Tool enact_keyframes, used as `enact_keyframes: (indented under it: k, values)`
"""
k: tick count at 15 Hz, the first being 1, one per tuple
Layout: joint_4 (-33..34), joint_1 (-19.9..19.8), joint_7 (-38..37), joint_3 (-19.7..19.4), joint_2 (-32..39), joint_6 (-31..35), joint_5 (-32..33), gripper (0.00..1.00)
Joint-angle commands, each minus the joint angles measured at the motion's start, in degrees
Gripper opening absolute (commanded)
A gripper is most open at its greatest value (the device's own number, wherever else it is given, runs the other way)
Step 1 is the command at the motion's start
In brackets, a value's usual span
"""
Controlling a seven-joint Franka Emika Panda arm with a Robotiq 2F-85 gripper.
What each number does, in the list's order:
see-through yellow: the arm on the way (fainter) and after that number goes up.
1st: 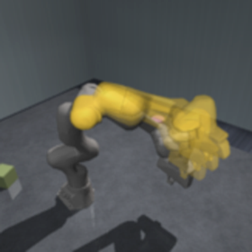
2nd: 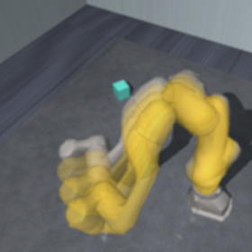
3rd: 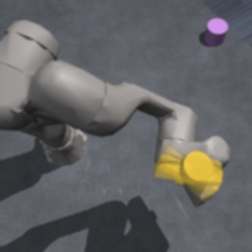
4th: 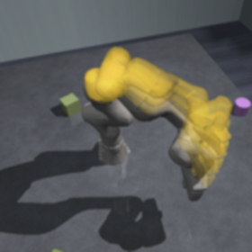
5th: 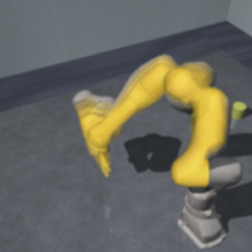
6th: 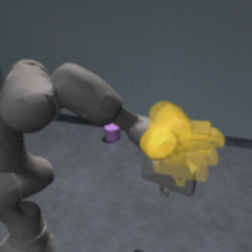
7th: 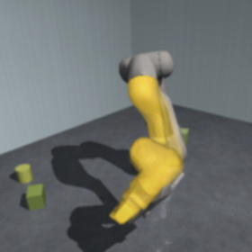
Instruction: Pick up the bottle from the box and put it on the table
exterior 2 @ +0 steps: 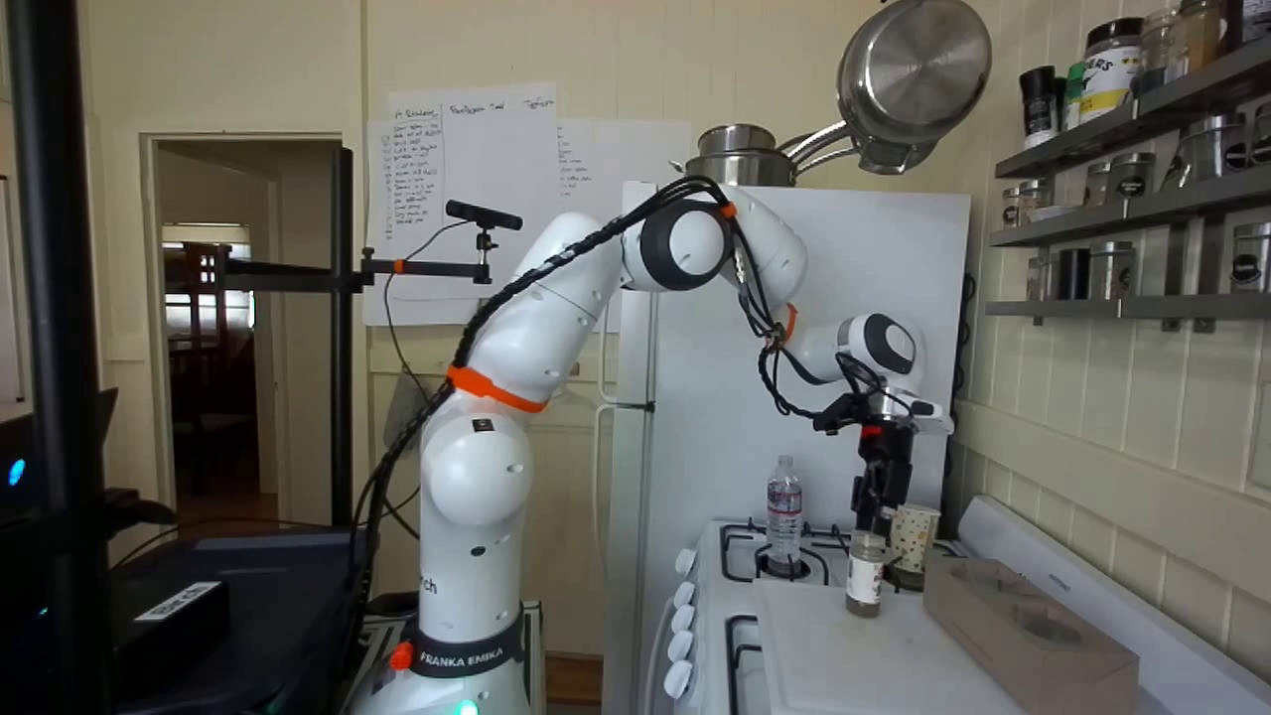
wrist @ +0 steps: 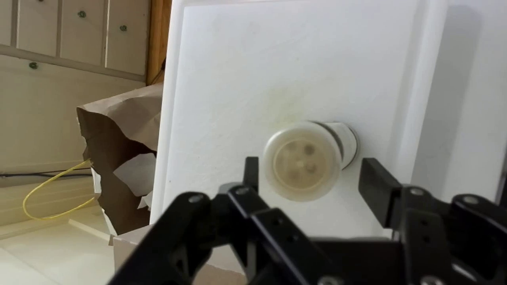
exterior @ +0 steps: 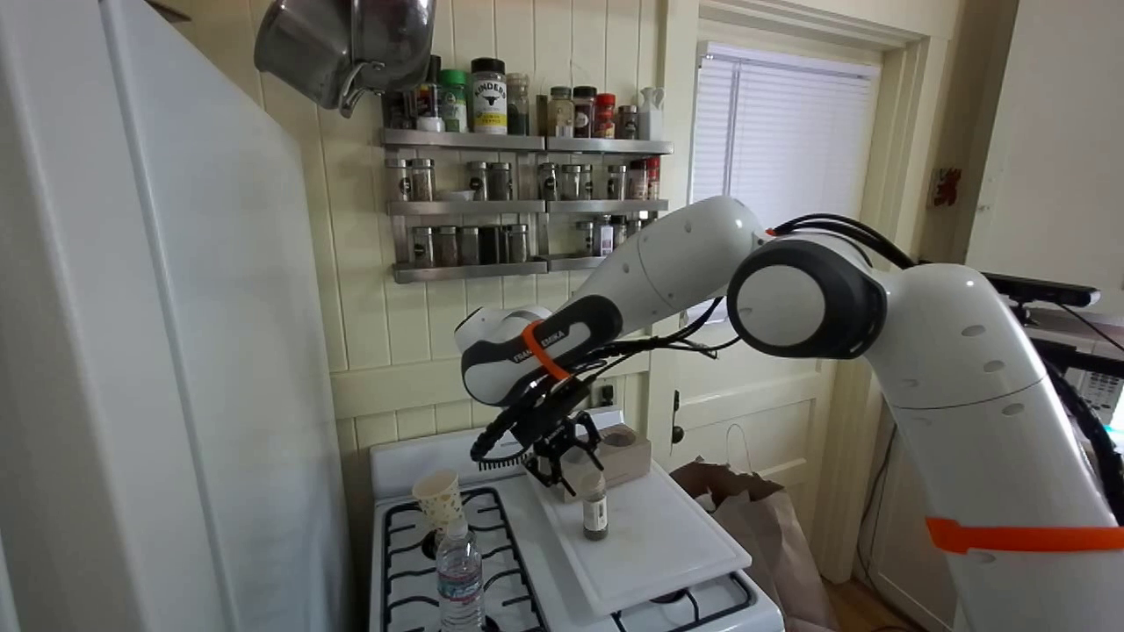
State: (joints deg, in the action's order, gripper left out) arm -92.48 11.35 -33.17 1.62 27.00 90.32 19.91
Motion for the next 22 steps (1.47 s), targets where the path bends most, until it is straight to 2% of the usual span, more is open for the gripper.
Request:
enact_keyframes:
  k: [1,4,9,13,14,16,17,22]
  values:
    - [2.5,1.1,-0.2,-0.8,1.5,-2.9,0.1,0.70]
    - [2.3,1.1,-0.5,-1.0,1.3,-3.1,-0.2,0.72]
    - [0.8,0.6,-0.4,-0.9,0.5,-1.5,-1.5,0.61]
    - [0.5,0.7,-0.5,-0.8,0.5,-1.3,-1.8,0.61]
    - [0.5,0.7,-0.5,-0.8,0.5,-1.3,-1.9,0.42]
    - [0.5,0.6,-0.5,-0.8,0.6,-1.3,-2.0,0.33]
    - [0.5,0.6,-0.6,-0.9,0.6,-1.3,-2.1,0.25]
    - [-1.5,0.5,-1.4,-1.1,-1.3,-0.5,-2.0,0.25]
